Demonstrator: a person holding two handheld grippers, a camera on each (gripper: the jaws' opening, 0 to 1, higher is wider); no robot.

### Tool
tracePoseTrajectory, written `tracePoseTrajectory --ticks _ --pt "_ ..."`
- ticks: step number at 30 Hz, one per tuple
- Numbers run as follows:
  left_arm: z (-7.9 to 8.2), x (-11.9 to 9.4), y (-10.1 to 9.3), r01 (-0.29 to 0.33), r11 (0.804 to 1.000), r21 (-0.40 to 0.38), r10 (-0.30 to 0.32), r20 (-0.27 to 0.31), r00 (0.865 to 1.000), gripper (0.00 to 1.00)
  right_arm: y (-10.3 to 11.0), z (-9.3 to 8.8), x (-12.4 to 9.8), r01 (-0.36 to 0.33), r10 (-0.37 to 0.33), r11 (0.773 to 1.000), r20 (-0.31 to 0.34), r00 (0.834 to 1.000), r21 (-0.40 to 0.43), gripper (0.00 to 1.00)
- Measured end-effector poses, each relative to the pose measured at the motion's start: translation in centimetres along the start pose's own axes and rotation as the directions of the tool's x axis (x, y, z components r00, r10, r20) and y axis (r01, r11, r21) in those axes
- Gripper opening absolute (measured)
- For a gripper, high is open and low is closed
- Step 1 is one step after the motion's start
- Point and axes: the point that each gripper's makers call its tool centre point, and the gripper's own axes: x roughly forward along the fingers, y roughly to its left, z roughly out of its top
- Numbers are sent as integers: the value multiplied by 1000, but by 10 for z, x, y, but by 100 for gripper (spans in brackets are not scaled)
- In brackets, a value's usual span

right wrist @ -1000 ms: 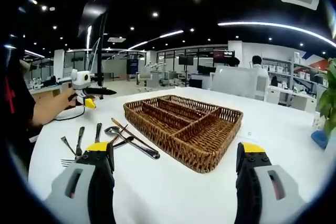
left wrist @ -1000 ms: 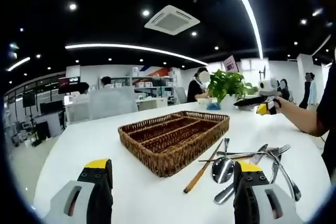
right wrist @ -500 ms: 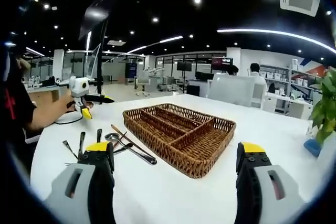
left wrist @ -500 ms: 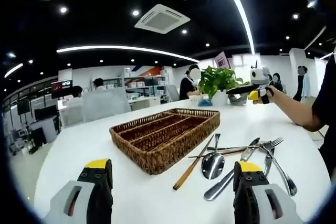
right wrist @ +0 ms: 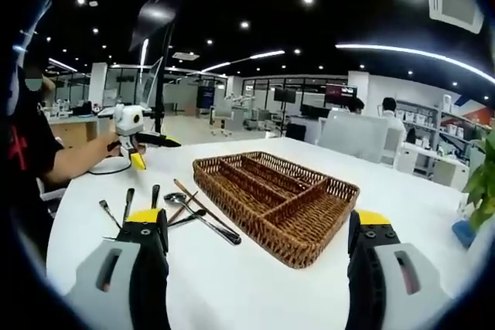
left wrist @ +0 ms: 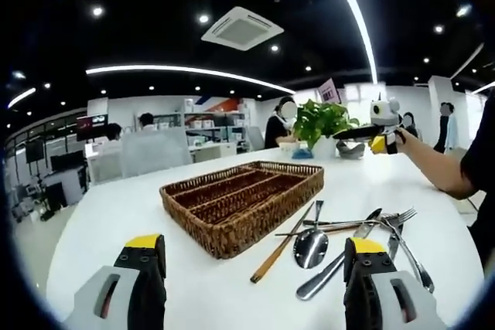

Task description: Arrange the knives, forks, and spoons in their matching storage slots by inserting each utensil handle-first until every utensil is classified and aligned in the correct compartment

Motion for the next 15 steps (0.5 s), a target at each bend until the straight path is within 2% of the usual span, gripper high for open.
tracePoseTrajectory --ticks 8,12,15 --pt "4 -3 -7 29 999 14 -29 1 1000 100 9 6 5 -51 51 999 -10 999 -7 99" --pt "6 -3 -2 13 1000 14 -13 23 1000 100 11 8 10 -81 80 996 -37 996 -32 99" --pt "5 -5 6 -15 1000 12 15 32 999 100 12 17 6 -124 124 992 -47 991 -10 99"
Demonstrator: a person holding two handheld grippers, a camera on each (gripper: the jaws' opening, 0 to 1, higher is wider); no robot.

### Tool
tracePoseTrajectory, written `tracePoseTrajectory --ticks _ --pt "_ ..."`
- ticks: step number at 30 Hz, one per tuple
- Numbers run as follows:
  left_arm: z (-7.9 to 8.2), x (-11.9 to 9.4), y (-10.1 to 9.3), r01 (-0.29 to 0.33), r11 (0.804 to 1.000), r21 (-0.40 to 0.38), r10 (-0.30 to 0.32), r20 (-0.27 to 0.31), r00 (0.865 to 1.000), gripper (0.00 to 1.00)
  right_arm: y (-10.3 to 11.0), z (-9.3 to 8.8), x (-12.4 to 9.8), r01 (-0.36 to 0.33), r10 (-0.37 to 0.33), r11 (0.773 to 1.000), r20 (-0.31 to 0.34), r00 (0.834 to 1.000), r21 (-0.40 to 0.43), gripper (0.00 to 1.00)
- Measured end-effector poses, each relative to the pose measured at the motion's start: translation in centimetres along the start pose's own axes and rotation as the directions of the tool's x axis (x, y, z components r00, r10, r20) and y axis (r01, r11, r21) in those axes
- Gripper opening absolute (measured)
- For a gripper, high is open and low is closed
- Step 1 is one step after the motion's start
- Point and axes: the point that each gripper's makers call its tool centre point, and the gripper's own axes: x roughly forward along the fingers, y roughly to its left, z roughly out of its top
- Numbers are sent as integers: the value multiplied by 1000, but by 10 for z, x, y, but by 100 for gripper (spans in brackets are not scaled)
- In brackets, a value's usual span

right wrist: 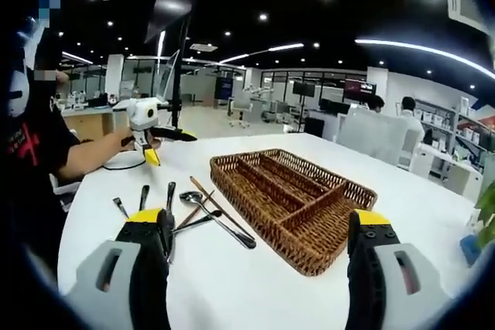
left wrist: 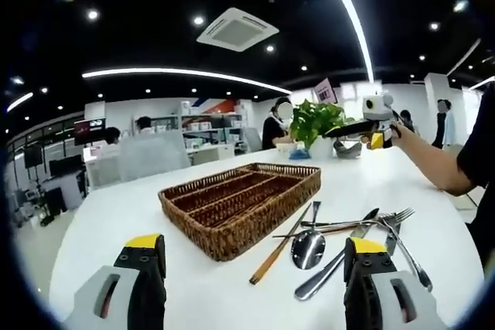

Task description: Arrange the knives, forks, and spoons in their matching storage slots by inserting each utensil handle-first until every utensil is classified and aligned in the correct compartment

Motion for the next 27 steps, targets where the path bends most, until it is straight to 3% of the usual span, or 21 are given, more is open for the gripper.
tracePoseTrajectory --ticks 2,5,13,18,21,27 --pt "6 1 0 15 999 -44 -13 44 999 100 -5 11 0 6 -6 1000 12 1000 0 98" --pt "2 2 -1 11 1000 -24 -11 21 1000 100 0 30 7 -34 35 999 62 997 -15 95" --pt "-2 5 -2 10 999 -36 -10 6 1000 100 0 50 34 -69 73 994 41 996 -87 99" --pt "-4 6 -1 9 999 -40 -9 7 1000 100 -7 45 47 -47 51 996 49 997 -78 99" --pt "-5 8 -1 8 999 -33 -8 -1 1000 100 -2 35 55 -83 84 991 4 996 -107 99" --pt "-2 8 -4 12 1000 -27 -12 7 1000 100 13 36 72 -119 123 982 17 992 -149 98"
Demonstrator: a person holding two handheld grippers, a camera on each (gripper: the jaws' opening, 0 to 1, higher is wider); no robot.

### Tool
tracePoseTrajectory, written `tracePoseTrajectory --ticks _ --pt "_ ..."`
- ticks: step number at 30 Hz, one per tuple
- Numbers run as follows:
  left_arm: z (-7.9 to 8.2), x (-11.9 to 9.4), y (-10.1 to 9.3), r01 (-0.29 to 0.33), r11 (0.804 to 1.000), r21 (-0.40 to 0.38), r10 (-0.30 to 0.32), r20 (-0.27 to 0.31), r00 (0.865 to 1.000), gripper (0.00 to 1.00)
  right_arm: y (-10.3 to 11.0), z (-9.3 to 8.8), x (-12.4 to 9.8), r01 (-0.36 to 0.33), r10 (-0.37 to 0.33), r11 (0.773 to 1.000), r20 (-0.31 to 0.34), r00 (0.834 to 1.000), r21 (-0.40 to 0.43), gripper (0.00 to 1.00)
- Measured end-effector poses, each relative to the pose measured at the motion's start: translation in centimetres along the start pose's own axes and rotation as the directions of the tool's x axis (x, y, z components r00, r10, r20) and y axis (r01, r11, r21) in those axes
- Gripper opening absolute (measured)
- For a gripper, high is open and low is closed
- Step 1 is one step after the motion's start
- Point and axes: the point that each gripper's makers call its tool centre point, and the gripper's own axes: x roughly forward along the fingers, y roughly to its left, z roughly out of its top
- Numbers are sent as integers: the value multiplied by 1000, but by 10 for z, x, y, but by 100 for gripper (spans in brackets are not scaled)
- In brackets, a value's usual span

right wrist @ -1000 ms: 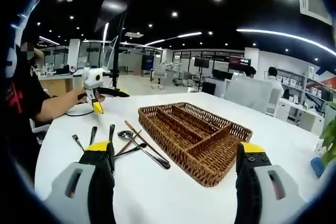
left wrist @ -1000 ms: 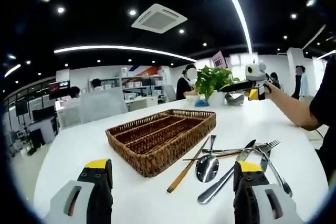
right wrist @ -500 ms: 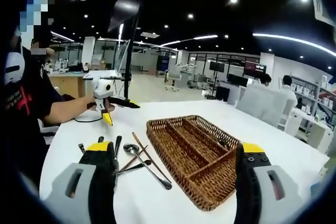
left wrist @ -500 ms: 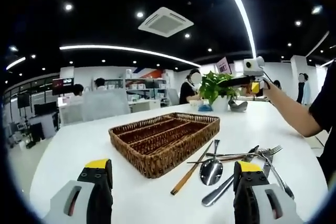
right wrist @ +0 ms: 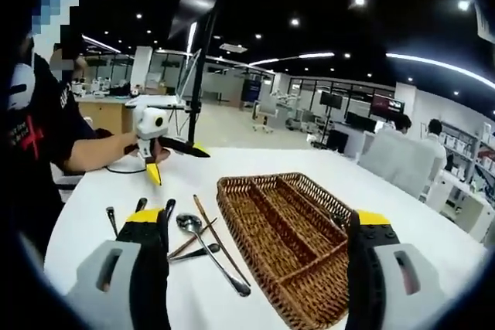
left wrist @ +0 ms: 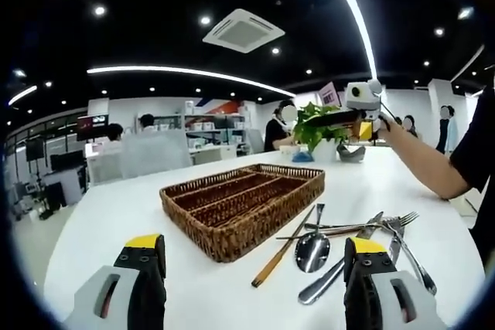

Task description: Arrange the knives, forks, and spoons in their matching storage slots by inserting each utensil handle-first until every utensil is classified and aligned in the correct compartment

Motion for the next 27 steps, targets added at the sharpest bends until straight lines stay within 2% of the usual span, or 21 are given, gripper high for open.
tracePoseTrajectory --ticks 7,9,11,13,16,21,27 --pt "-2 1 4 -9 1000 -5 9 -6 1000 100 13 -11 21 -60 59 998 -17 998 -15 95" --pt "-2 1 3 -5 1000 -3 5 -6 1000 100 22 -14 26 -98 97 994 -15 995 -49 89" --pt "-2 1 3 -4 1000 -2 4 -5 1000 100 35 -26 33 -147 140 985 -75 987 -95 85" --pt "-2 1 4 -6 1000 -3 6 -5 1000 100 42 -32 41 -171 161 977 -81 984 -130 84" --pt "-3 0 6 -11 1000 -8 11 -5 1000 100 48 -39 49 -209 199 973 -99 975 -98 81" --pt "-3 1 3 -4 1000 6 4 -10 1000 100 52 -47 61 -225 218 971 -90 972 -74 76" --pt "-1 1 4 -6 1000 4 6 -6 1000 100 52 -62 72 -230 222 972 -119 968 -51 73"
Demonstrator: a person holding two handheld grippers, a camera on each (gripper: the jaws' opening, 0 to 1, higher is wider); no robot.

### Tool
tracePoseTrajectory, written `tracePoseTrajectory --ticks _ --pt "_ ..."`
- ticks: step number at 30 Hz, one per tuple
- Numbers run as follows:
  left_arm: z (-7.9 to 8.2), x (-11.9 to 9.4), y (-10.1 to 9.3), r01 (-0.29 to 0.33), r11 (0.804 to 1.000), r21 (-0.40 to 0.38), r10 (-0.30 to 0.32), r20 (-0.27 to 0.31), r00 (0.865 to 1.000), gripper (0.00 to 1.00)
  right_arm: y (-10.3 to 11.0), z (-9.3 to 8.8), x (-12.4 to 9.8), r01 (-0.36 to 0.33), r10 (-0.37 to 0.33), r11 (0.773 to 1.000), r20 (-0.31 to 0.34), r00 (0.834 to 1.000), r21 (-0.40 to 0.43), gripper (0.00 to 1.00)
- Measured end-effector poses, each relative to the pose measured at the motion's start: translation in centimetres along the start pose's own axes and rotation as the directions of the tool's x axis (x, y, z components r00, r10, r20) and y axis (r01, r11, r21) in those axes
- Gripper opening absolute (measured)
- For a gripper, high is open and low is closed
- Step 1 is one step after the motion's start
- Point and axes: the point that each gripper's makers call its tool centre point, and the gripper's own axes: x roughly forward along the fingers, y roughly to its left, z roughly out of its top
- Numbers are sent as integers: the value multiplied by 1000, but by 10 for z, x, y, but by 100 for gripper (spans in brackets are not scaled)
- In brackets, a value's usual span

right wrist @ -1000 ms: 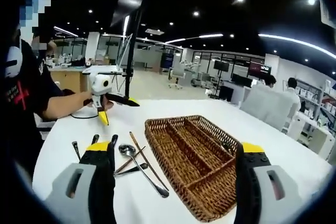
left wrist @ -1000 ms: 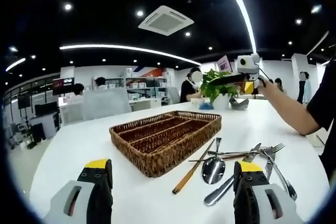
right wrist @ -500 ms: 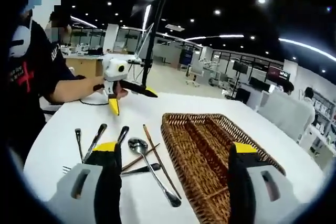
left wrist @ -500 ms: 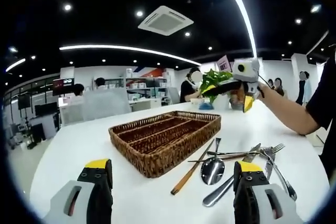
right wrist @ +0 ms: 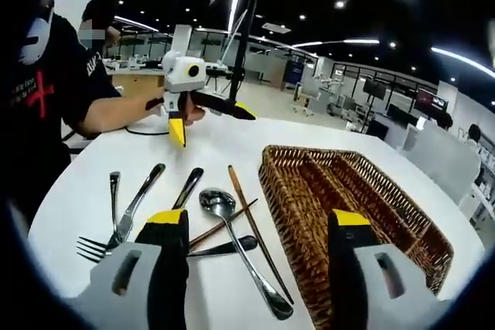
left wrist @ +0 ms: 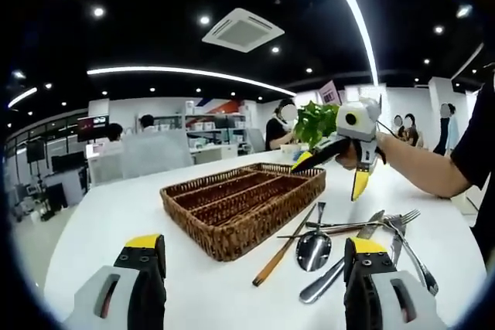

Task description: Arrange the knives, forks, and spoons in their matching storage slots by inserting each utensil handle-first until every utensil is classified and aligned in the correct compartment

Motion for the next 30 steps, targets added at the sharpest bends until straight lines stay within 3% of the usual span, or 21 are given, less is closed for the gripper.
tracePoseTrajectory --ticks 9,11,12,13,15,25,30 --pt "0 0 -1 2 1000 6 -2 -2 1000 100 10 -12 18 -40 40 999 -19 999 3 58" --pt "0 1 -1 1 1000 6 -1 -1 1000 100 9 -9 20 -30 30 1000 -4 1000 -1 52" --pt "0 0 -1 2 1000 7 -2 -1 1000 100 7 -14 21 -20 22 998 -32 999 59 50" --pt "0 0 -1 3 1000 7 -3 -1 1000 100 4 -14 22 -9 10 999 -37 999 35 46" --pt "0 0 -1 3 1000 9 -3 -1 1000 100 6 -15 23 -9 8 1000 -37 999 -12 47" --pt "1 1 -4 10 1000 10 -10 -1 1000 100 17 -32 39 -58 61 998 -71 996 35 40" --pt "1 1 -4 11 1000 8 -11 3 1000 100 15 -31 41 -58 62 996 -57 996 67 36"
